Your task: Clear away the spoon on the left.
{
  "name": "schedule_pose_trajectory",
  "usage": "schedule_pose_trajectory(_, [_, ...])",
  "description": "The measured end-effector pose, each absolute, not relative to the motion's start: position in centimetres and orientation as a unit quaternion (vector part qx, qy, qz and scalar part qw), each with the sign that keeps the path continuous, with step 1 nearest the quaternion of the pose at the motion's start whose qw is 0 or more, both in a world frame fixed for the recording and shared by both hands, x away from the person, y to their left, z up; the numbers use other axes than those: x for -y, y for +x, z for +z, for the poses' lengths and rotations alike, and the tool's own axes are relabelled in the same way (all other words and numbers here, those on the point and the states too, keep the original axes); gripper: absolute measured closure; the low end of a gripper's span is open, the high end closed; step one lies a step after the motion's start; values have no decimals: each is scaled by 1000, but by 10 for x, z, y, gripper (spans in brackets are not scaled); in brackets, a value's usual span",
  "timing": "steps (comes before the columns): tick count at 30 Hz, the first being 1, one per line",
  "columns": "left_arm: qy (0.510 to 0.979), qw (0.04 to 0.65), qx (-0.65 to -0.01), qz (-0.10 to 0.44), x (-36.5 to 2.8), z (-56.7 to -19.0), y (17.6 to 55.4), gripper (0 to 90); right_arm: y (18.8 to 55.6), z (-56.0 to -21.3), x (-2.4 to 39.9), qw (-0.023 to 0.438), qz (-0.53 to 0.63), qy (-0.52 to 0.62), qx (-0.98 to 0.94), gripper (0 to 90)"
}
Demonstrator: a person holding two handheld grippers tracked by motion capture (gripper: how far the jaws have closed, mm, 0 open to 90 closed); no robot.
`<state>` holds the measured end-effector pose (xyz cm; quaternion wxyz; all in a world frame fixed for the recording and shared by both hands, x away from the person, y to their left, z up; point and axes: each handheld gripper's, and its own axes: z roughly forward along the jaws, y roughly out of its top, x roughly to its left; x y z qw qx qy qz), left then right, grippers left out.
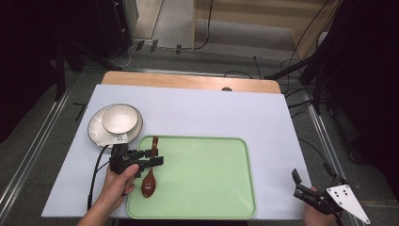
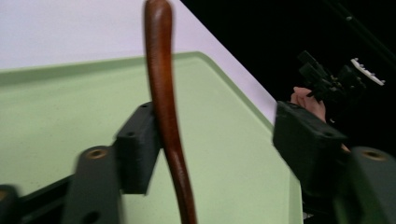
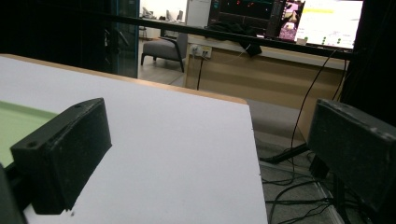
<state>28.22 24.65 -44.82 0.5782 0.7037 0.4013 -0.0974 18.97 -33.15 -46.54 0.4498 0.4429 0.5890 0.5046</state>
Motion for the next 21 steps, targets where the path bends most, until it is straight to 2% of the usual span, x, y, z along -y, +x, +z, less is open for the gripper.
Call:
schedule_pose_trajectory(3, [709,577,-393,-103,-246,-447,282,187,190,-466,331,450,505,442,-589,0])
schedule_pose_trajectory(6, [717,556,-409,-91,-243,-447,284,7,190,-465,331,449,505,443,-590,0])
schedule_pose_trajectory(21, [752,500,-428,-48,-238,-453,289,0,190,-466,332,449,505,444,-588,0])
